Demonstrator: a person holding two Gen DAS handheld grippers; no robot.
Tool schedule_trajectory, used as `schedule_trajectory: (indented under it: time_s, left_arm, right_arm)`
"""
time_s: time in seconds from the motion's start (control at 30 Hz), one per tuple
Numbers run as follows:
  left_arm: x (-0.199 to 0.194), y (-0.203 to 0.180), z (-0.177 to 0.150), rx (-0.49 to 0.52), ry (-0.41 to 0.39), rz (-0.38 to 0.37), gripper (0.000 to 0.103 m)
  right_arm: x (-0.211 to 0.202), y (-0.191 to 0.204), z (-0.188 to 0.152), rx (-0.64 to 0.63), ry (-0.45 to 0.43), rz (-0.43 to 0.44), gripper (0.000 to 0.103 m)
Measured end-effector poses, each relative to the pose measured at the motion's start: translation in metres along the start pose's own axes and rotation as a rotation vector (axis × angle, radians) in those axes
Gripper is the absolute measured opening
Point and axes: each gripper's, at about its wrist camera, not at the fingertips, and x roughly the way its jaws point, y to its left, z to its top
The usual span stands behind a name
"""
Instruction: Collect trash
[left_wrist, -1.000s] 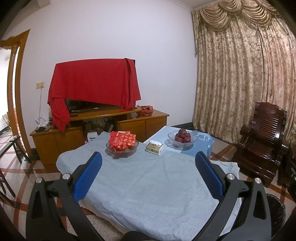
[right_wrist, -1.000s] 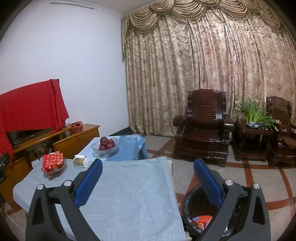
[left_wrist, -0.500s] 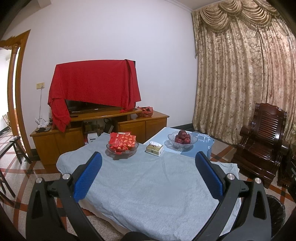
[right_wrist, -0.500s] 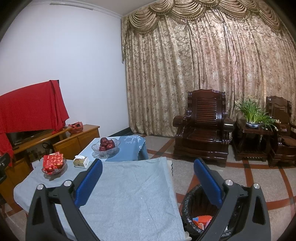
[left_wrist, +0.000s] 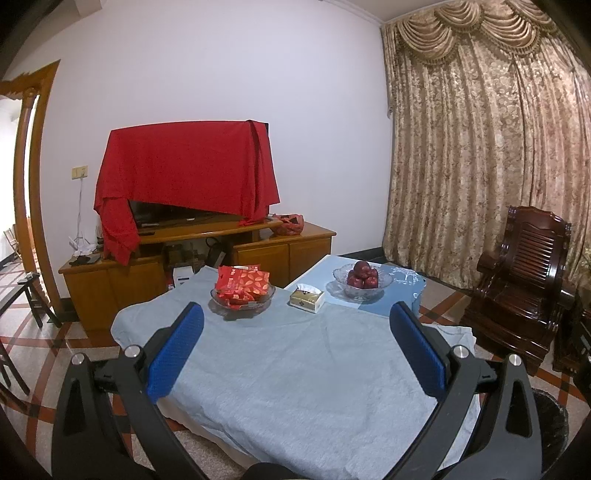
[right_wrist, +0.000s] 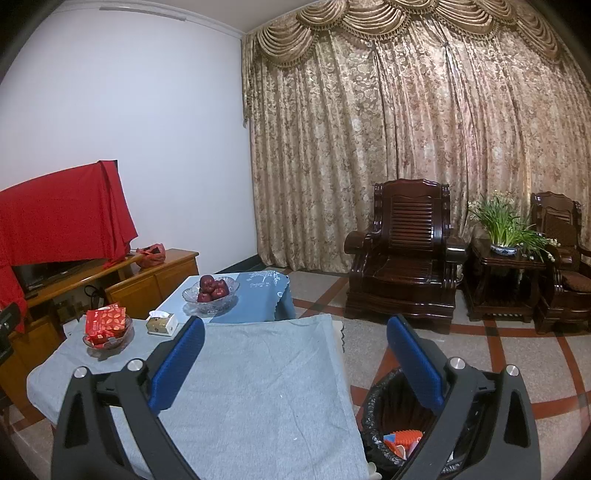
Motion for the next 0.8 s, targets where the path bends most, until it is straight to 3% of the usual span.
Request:
schedule_trajectory:
  time_s: [0.8]
  left_arm:
    - [0.0,-0.0002,-0.0015,0.0,0.001,0.0,0.098]
  right_arm:
    - [-0.0019,-0.0024,0.001,0.001,-0.002,-0.001,0.097]
